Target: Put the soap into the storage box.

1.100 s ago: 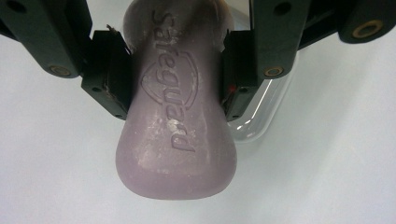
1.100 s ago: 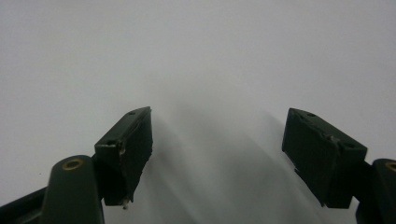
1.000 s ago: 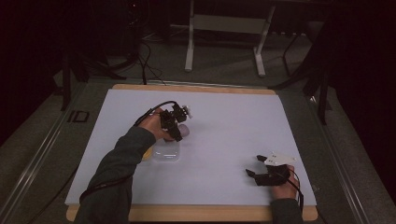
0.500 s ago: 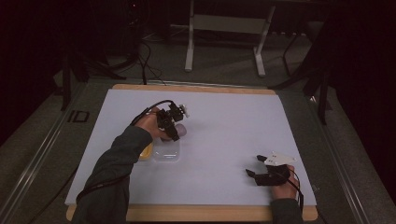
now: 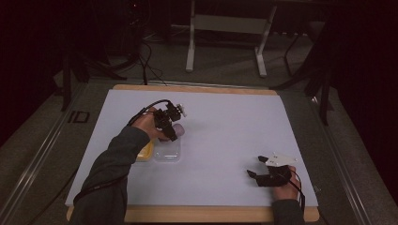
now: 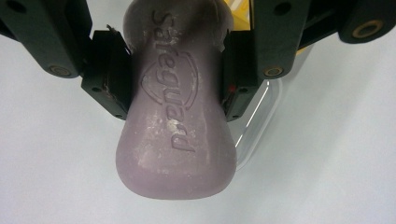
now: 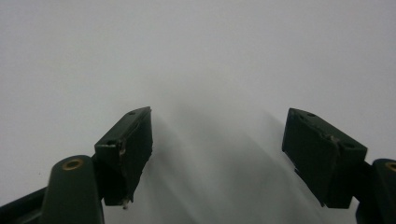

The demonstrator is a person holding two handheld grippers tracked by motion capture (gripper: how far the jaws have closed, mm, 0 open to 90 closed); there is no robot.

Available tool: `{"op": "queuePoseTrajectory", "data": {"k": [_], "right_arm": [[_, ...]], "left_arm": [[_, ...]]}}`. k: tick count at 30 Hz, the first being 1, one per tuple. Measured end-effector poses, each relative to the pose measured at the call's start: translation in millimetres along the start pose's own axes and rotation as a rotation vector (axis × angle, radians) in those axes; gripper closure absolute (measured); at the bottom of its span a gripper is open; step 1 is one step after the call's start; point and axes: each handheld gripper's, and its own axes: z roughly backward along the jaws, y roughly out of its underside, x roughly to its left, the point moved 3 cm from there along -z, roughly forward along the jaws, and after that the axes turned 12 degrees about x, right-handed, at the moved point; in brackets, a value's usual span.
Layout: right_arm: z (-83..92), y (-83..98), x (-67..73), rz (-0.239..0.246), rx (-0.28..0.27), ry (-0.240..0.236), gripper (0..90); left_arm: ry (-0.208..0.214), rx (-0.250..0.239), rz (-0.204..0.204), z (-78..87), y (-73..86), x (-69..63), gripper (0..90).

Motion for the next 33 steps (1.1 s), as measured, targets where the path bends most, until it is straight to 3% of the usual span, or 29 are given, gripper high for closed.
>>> {"op": "queuePoseTrajectory", "data": {"k": [33], "right_arm": [[0.0, 0.0, 0.0, 0.005, 0.004, 0.002, 24.1]], "left_arm": [[0.010, -0.005, 0.058, 2.9, 21.6, 11.7, 49.9]]}}
